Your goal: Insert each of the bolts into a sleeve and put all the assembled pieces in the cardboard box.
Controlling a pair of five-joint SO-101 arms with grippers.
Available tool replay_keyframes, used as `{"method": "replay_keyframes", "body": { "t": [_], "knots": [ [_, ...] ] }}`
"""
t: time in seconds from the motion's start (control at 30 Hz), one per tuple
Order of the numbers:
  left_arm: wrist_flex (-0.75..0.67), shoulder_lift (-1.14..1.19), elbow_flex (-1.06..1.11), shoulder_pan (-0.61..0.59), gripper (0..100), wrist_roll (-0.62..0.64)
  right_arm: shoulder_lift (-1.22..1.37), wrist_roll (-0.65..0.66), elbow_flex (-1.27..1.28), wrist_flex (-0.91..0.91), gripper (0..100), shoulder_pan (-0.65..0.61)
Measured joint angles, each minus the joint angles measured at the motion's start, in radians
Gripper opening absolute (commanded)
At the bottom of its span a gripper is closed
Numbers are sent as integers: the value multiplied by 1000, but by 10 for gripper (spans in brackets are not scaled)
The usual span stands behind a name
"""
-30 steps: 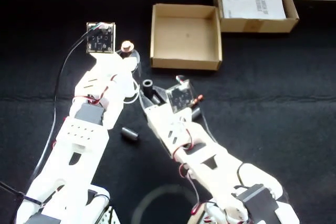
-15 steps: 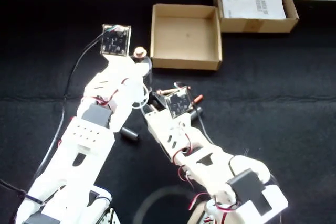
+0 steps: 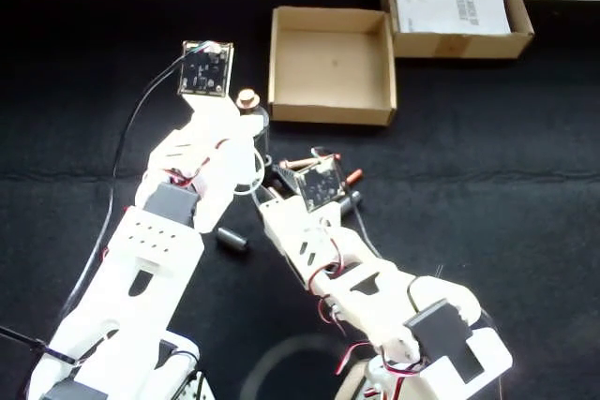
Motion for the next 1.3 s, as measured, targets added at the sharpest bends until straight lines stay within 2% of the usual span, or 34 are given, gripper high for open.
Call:
{"method": "replay_keyframes", "body": {
  "t": [0.37, 1.3],
  "knots": [
    [14, 0, 0, 57, 8, 29, 0, 0, 0, 0, 6, 35],
    [17, 2, 0, 55, 8, 29, -49, 0, 31, 0, 6, 38]
  ]
}}
